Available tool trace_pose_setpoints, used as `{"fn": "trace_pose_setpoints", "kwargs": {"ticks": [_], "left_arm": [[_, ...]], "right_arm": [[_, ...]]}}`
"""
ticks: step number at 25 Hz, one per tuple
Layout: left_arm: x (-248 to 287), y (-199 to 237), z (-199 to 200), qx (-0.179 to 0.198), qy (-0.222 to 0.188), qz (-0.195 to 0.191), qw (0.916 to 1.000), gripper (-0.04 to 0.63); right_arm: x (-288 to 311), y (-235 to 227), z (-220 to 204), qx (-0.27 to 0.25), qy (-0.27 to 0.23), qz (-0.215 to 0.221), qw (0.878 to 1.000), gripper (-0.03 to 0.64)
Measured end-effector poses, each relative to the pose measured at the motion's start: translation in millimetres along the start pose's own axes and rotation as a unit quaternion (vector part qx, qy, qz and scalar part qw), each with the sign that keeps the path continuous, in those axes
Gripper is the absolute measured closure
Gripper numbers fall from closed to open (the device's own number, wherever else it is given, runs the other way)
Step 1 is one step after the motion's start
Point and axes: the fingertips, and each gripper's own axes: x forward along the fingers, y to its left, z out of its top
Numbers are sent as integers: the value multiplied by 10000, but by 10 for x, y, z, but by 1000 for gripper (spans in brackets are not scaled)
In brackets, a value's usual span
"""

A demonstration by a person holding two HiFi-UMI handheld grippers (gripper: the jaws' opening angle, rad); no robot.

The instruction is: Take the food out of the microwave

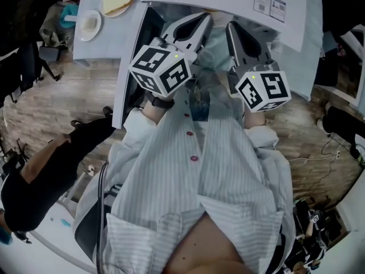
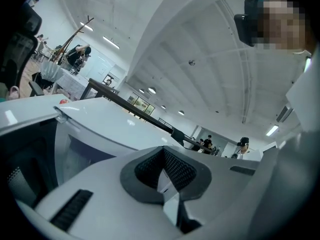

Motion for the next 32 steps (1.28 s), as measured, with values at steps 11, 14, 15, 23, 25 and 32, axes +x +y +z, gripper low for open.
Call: {"fn": "trace_pose_setpoints", "kwargs": {"ticks": [11, 14, 15, 23, 25, 32], "left_arm": [[30, 176, -274, -476, 222, 145, 9985, 586], [42, 217, -352, -498, 284, 208, 9981, 586], [49, 233, -377, -499, 298, 236, 9980, 586], [128, 306, -585, -714, 562, 249, 9956, 530], [139, 326, -643, -789, 620, 275, 9946, 516], [205, 474, -867, -1151, 783, 446, 9893, 483]], "right_arm": [[-6, -113, -245, 435, 125, -92, 9989, 583], [3, -152, -343, 559, 236, -156, 9980, 583], [6, -170, -376, 606, 270, -177, 9976, 581], [20, -321, -606, 1023, 424, -432, 9929, 564], [18, -350, -652, 1124, 449, -461, 9916, 544], [57, -512, -906, 1511, 596, -619, 9848, 500]]}}
